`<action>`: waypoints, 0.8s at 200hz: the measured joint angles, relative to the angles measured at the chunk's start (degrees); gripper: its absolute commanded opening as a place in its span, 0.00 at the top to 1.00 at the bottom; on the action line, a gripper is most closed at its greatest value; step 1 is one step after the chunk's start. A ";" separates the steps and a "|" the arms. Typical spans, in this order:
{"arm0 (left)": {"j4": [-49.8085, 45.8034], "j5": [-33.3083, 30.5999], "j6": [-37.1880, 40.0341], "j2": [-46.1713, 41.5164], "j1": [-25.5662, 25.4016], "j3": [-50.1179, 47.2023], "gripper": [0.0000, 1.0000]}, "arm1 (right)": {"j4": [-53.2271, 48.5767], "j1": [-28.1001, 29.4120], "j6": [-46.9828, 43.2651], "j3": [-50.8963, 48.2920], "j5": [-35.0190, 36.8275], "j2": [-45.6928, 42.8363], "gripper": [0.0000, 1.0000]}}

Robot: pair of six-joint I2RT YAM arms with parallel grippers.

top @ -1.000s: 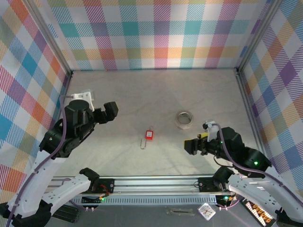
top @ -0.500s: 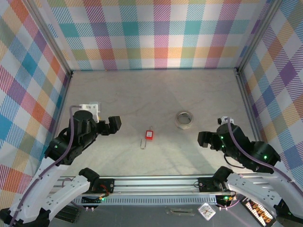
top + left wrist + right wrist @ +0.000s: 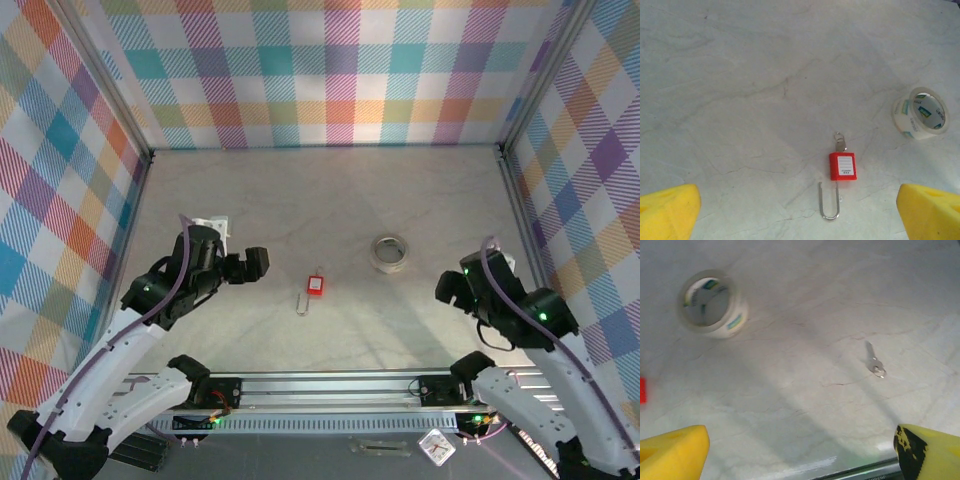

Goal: Unlock with the key

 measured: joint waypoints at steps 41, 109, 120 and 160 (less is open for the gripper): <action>1.25 2.01 -0.85 4.85 0.00 0.17 0.00 | 10.16 -19.06 -5.55 -6.05 -12.66 12.20 0.08; 2.19 2.58 -2.38 6.56 0.00 0.17 0.00 | 22.21 -33.46 -8.48 -14.10 -18.36 17.35 0.10; 2.16 2.58 -2.38 7.15 0.00 0.17 0.00 | 23.58 -35.17 -8.37 -15.47 -19.19 17.22 0.10; 2.47 2.58 -2.97 8.87 0.02 0.17 0.00 | 27.34 -40.85 -7.98 -18.56 -20.98 16.15 0.11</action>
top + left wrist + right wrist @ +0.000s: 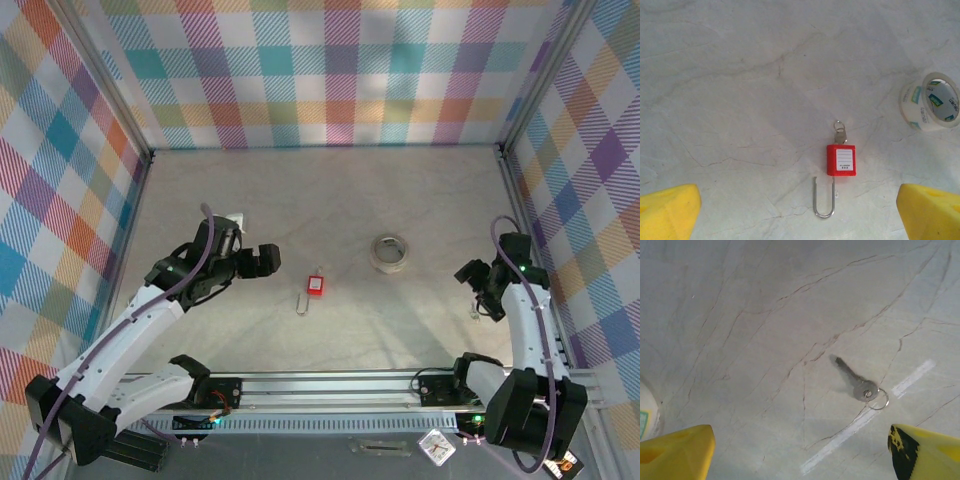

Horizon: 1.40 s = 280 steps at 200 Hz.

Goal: Unlock with the key

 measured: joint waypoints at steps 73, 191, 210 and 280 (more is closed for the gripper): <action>4.04 0.02 0.98 0.61 0.00 0.00 0.00 | 0.46 -1.73 0.13 -0.92 -2.75 -3.82 0.11; 12.81 4.00 1.97 13.66 0.26 -0.55 0.00 | -3.08 -3.26 1.25 0.22 0.28 1.44 0.17; 13.86 5.44 2.60 16.57 0.96 -0.50 0.00 | -2.75 -3.30 1.18 1.01 1.20 2.32 0.24; 16.65 7.54 2.84 18.18 2.86 -0.50 0.00 | -2.21 -4.11 0.57 1.07 3.54 10.03 0.43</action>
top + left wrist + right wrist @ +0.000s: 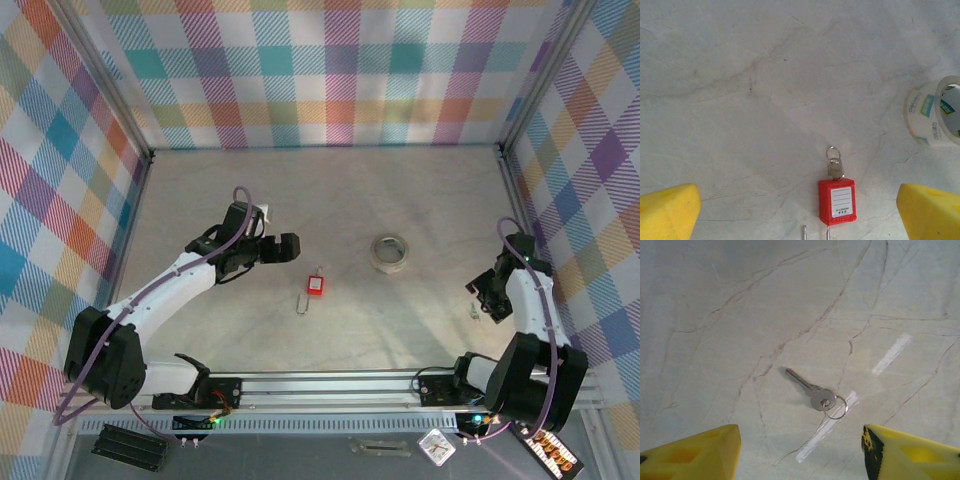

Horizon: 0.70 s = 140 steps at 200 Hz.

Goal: Unlock with the key

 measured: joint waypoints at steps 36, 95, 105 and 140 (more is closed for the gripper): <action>0.17 0.90 -0.02 0.00 0.13 0.00 0.00 | 0.26 -0.42 1.42 -0.92 0.00 3.98 0.50; 0.22 1.62 0.00 0.26 0.13 0.00 0.00 | 2.80 -1.05 3.06 -2.93 -0.22 6.82 0.59; 0.37 1.92 0.00 0.26 0.13 0.00 0.00 | 3.37 -1.14 3.30 -3.02 -0.24 7.54 0.61; 1.03 2.58 0.00 0.26 0.13 0.00 0.00 | 5.18 -1.14 4.24 -3.21 -0.85 9.75 0.66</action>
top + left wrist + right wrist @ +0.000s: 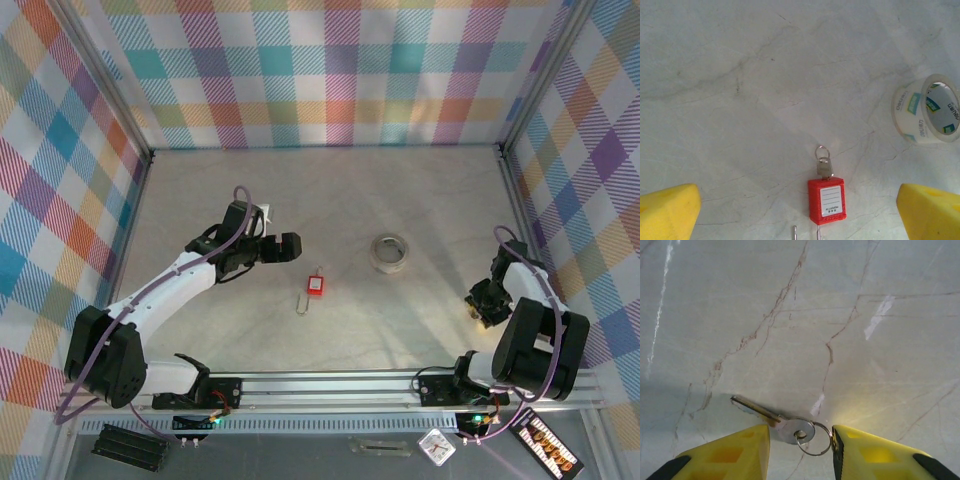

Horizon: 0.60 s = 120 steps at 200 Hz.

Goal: Unlock with the key

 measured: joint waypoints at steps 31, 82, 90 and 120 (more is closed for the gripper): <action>0.00 0.02 0.00 0.00 0.00 0.00 0.00 | 0.96 0.00 0.98 -0.04 -0.63 0.83 0.72; -0.02 0.02 0.17 0.00 0.00 0.00 0.00 | 1.44 -0.15 1.40 0.33 -0.98 1.38 0.81; 0.00 0.02 0.17 0.00 0.00 0.00 0.00 | 1.40 -0.24 1.44 0.33 -0.94 1.36 0.82; 0.00 0.31 0.20 0.00 0.00 0.00 0.00 | 1.14 -0.26 1.44 0.35 -0.83 1.16 0.91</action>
